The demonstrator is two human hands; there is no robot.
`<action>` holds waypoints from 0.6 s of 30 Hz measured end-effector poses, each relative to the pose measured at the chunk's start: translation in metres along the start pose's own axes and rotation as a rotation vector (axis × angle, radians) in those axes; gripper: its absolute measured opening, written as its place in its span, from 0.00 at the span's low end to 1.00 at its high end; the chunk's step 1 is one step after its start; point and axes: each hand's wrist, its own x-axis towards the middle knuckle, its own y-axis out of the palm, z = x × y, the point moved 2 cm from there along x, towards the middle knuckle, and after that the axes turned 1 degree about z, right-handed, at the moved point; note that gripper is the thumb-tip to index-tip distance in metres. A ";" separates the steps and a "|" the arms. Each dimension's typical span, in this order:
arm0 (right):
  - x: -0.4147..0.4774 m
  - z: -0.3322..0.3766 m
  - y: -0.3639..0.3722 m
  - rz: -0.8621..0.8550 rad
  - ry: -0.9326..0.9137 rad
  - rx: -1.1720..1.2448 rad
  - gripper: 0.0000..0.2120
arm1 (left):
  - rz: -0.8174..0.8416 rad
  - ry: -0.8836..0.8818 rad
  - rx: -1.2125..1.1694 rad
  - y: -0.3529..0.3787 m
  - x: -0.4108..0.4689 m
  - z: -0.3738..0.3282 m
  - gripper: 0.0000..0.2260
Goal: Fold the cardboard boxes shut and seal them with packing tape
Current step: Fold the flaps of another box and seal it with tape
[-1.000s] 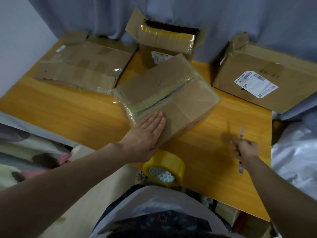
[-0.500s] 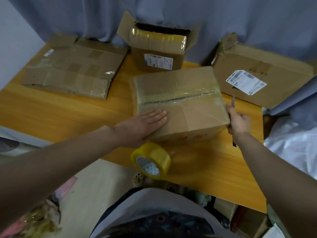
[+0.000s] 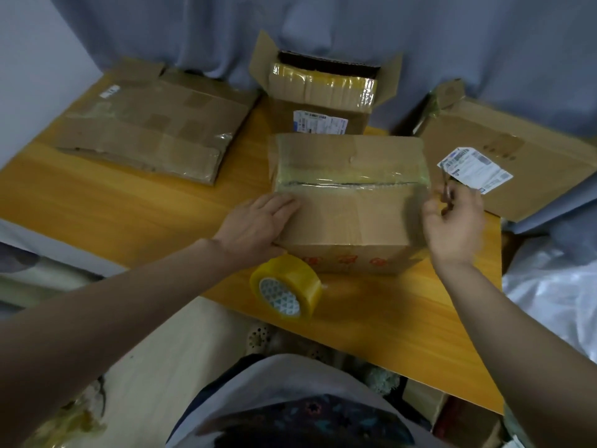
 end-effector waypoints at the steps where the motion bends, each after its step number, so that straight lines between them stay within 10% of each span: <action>1: -0.002 0.015 0.005 0.090 -0.076 -0.019 0.08 | -0.055 -0.078 -0.014 0.000 -0.004 -0.002 0.42; 7: -0.047 0.100 0.054 1.055 0.222 0.453 0.05 | -0.218 -0.608 -0.362 0.012 -0.025 -0.010 0.34; 14: -0.068 0.112 0.087 1.147 -0.217 0.225 0.19 | -0.214 -1.149 -1.165 0.043 -0.057 -0.048 0.22; 18: -0.072 0.113 0.088 1.034 -0.494 -0.022 0.24 | -0.224 -1.264 -1.682 0.055 -0.060 -0.086 0.32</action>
